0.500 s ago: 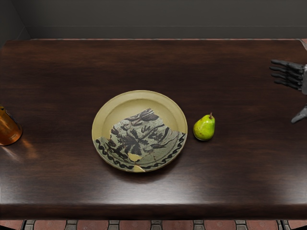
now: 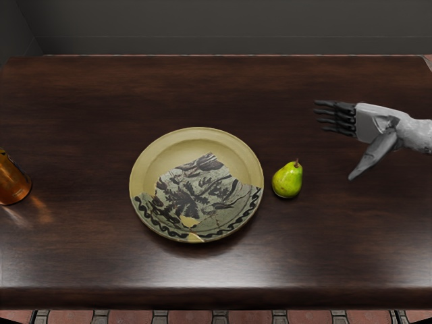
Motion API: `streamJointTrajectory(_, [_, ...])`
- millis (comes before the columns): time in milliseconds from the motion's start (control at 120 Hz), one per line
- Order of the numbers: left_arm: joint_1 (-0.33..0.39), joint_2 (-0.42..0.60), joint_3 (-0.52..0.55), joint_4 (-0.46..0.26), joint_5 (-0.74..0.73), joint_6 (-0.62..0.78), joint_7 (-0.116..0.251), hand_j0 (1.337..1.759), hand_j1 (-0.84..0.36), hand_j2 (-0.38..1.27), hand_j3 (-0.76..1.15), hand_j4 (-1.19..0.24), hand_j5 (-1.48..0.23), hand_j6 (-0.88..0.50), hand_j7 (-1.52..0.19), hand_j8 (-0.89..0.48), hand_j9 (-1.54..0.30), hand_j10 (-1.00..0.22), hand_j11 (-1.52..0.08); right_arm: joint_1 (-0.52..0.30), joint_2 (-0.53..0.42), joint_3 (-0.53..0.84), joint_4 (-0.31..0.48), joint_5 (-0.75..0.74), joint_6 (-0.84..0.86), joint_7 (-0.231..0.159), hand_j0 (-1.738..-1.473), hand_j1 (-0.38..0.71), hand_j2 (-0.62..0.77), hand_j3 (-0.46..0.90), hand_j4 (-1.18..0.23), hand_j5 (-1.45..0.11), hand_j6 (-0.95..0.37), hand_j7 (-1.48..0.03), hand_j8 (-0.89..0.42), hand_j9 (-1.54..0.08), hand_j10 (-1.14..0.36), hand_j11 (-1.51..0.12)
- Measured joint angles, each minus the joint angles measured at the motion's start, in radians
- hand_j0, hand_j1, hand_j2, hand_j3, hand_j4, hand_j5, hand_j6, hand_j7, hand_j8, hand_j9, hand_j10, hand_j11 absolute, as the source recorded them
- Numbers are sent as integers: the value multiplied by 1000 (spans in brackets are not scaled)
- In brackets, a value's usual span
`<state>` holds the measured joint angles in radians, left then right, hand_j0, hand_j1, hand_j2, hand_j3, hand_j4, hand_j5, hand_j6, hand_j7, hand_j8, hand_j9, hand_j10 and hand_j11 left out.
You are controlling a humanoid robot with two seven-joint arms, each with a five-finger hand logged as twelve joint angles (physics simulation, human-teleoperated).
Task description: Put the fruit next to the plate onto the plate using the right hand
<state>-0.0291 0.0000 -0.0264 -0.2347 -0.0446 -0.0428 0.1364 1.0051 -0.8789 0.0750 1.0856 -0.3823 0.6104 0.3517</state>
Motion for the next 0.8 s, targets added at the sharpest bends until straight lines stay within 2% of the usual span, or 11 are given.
streamJointTrajectory(75, [0, 0, 0, 0, 0, 0, 0, 1658, 346, 1, 0, -2, -3, -2, -3, -2, -3, -2, -3, -7, 32, 6, 1, -28, 0, 22, -1658, -332, 0, 0, -18, -22, -19, -21, -18, -21, -18, -21])
streamJointTrajectory(192, [0, 0, 0, 0, 0, 0, 0, 1658, 346, 1, 0, -2, -3, -2, -3, -2, -3, -2, -3, -50, 91, 18, 1, -116, -26, 152, -1658, -330, 0, 0, -20, -24, -20, -24, -20, -24, -19, -24])
streamJointTrajectory(300, [0, 0, 0, 0, 0, 0, 0, 1658, 346, 0, 0, -2, -3, -2, -3, -2, -3, -2, -3, -75, 117, 23, -6, -150, -51, 207, -1658, -333, 0, 0, -17, -21, -18, -21, -17, -21, -17, -21])
streamJointTrajectory(442, [0, 0, 0, 0, 0, 0, 0, 1658, 346, 0, 0, -2, -3, -2, -3, -2, -3, -2, -3, -95, 150, 20, -32, -165, -113, 228, -1658, -338, 1, 0, -13, -15, -13, -15, -13, -15, -12, -15])
streamJointTrajectory(800, [0, 0, 0, 0, 0, 0, 0, 1658, 346, 0, 0, -2, -3, -2, -3, -2, -3, -2, -3, -156, 200, 7, -74, -173, -301, 228, -1658, -309, -4, 0, -37, -46, -38, -46, -37, -46, -36, -46])
